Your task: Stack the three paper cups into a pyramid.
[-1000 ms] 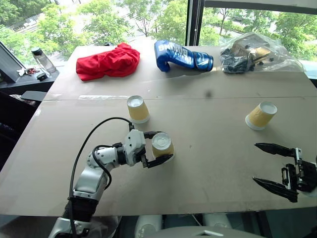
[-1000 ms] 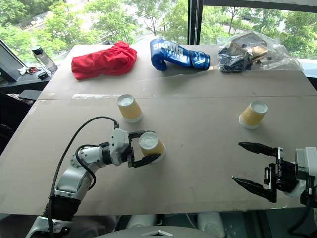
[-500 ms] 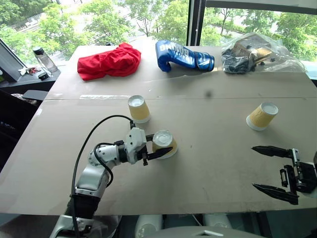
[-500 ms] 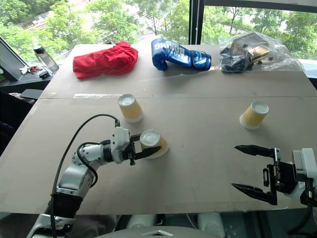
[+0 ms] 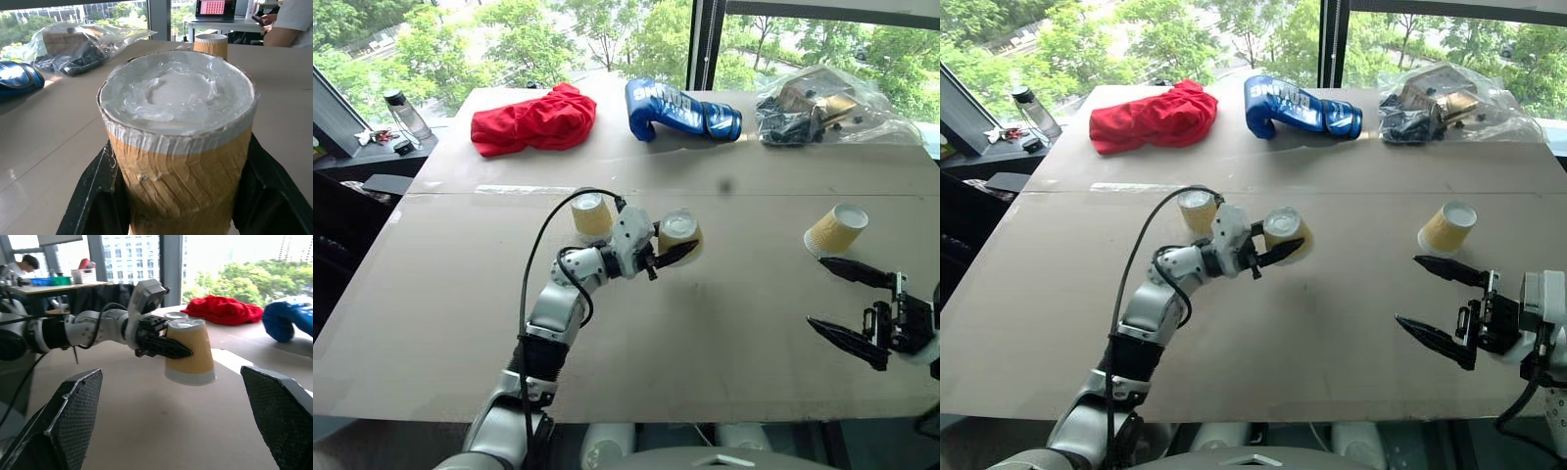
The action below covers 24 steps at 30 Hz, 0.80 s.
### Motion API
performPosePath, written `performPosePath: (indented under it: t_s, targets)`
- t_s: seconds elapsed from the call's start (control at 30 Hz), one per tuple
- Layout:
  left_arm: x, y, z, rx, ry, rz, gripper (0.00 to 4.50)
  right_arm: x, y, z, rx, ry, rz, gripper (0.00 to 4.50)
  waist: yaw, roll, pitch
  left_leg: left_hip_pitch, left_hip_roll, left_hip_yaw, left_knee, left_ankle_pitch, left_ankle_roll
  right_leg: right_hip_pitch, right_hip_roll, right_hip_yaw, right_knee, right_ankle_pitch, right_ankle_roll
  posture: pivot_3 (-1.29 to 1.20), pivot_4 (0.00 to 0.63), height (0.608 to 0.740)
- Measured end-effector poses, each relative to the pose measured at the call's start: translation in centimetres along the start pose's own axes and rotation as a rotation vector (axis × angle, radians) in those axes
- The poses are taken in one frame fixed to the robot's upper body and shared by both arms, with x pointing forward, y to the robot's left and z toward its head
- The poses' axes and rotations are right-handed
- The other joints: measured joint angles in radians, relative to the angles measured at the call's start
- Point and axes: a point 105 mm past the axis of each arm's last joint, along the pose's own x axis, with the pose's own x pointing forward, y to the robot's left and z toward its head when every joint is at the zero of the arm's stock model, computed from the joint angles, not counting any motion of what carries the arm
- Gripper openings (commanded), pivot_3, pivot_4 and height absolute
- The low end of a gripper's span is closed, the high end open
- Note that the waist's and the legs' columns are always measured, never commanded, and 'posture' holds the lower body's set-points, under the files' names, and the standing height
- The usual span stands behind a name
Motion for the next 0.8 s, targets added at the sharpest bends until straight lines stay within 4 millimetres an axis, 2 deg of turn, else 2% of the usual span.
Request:
performPosePath:
  t_s: [0.1,0.23,0.33,0.4,0.43,0.47,0.57,0.7,0.8]
  targets:
    - [2.7,0.4,-1.2,-0.003,0.051,0.049,1.91,0.5,-1.6,-0.6,-0.004,0.044,-0.130,4.50,0.001,0.000,0.000,-0.001,0.000,0.000,0.000,0.000,0.000,-0.001,0.000,0.000,-0.001,0.000,0.000,0.00,0.150,0.740]
    - [4.1,1.7,-1.6,0.031,0.085,0.130,1.91,0.5,-2.4,-2.1,0.025,0.130,-0.224,4.50,0.000,0.000,0.000,-0.002,0.000,0.001,-0.001,0.000,0.000,-0.002,0.000,0.001,0.000,0.000,0.000,0.00,0.150,0.740]
    - [4.8,2.3,-1.7,0.048,0.089,0.174,1.91,0.6,-2.5,-2.3,0.023,0.141,-0.233,4.50,0.000,0.000,0.000,-0.002,0.000,0.001,-0.001,0.000,0.000,-0.002,0.000,0.001,0.000,0.000,0.000,0.00,0.150,0.740]
    - [5.1,2.9,-1.6,0.068,0.090,0.202,2.92,0.6,-2.5,-2.5,0.019,0.148,-0.232,4.50,0.000,0.000,0.000,-0.002,0.000,0.001,-0.001,0.000,0.000,-0.002,0.000,0.001,0.000,0.000,0.000,0.00,0.150,0.740]
    - [5.1,3.1,-1.6,0.071,0.088,0.212,3.05,0.6,-2.4,-2.5,0.017,0.151,-0.232,4.50,-0.001,0.000,0.000,-0.002,0.000,0.001,-0.001,0.000,0.000,-0.002,0.000,0.001,0.000,0.000,0.000,0.00,0.150,0.740]
    - [5.1,3.2,-1.6,0.080,0.082,0.220,3.63,0.6,-2.4,-2.7,0.016,0.160,-0.234,4.50,-0.001,0.000,0.000,-0.002,0.000,0.001,-0.001,0.000,0.000,-0.002,0.000,0.001,0.000,0.000,0.000,0.00,0.150,0.740]
    - [5.0,3.2,-2.1,0.064,0.094,0.218,4.48,0.5,-2.4,-2.7,0.013,0.163,-0.234,4.50,-0.001,0.000,0.000,-0.002,0.000,0.001,-0.001,0.000,0.000,-0.003,0.001,0.001,0.000,0.000,0.000,0.00,0.150,0.740]
    - [4.6,3.0,-2.3,0.064,0.100,0.192,4.48,0.5,-2.4,-2.7,0.012,0.159,-0.235,4.50,-0.001,0.000,0.000,-0.002,0.000,0.001,-0.001,0.000,0.000,-0.003,0.001,0.001,0.000,0.000,0.000,0.00,0.150,0.740]
    - [3.7,2.4,-1.7,0.072,0.064,0.143,4.48,0.0,-2.6,-2.8,0.017,0.133,-0.261,4.50,-0.001,0.000,0.000,-0.002,0.000,0.001,-0.001,0.000,0.000,-0.003,0.000,0.001,0.000,0.000,0.000,0.00,0.150,0.740]
